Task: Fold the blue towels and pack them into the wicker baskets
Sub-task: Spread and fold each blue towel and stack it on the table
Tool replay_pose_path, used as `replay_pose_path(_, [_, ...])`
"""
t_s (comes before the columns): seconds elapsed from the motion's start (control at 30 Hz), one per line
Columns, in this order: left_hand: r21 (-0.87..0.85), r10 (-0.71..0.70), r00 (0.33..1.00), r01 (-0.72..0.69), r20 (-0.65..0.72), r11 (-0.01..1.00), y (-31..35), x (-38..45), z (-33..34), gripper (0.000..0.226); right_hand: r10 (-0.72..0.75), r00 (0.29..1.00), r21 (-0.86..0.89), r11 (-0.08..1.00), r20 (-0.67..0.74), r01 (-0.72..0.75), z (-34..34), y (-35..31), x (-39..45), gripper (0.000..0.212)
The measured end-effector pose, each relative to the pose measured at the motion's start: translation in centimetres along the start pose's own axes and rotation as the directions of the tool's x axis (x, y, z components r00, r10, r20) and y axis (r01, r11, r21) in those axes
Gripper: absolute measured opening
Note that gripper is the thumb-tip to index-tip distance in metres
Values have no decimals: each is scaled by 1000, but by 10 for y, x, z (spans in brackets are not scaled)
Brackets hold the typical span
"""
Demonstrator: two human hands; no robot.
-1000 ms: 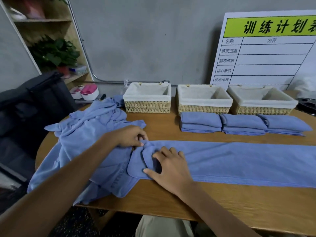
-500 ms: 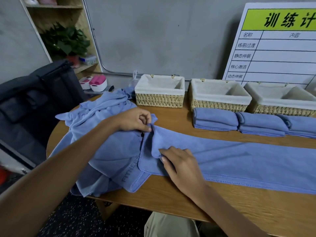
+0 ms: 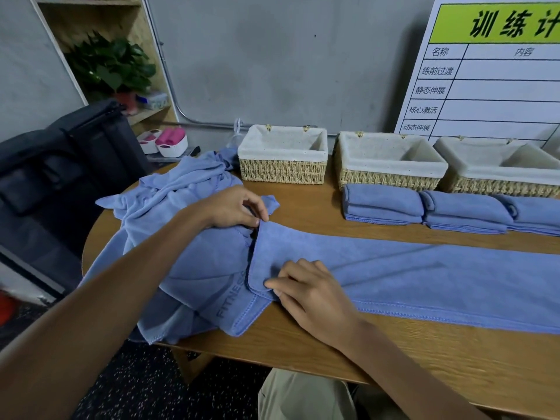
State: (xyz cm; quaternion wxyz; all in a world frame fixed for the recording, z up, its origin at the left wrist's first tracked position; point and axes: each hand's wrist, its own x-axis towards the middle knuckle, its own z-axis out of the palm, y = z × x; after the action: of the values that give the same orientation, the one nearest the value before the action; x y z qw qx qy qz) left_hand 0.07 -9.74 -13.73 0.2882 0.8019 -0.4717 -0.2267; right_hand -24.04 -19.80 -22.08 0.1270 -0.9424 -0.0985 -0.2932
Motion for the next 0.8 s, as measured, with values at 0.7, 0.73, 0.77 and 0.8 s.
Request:
replay_pose_path(0.7, [565,-78,997,66,-4,822,62,-39,159,86,679,650,-355,733,341,-580,-109,101,-114,90])
replay_pose_path(0.73, [576,-91,996,74,1,814,62,-37,158,87,688,647,-367,725,329,-584,-111,101,-117,90])
replay_pose_path(0.77, [582,-100,995,80,3,809,64,-35,157,89,694,645,-374,718,321,-587,-111,101,-119,90])
replay_pose_path(0.8, [574,-101,995,85,-5,814,69,-33,157,89,692,648,-375,719,318,-585,-111,100,-120,92])
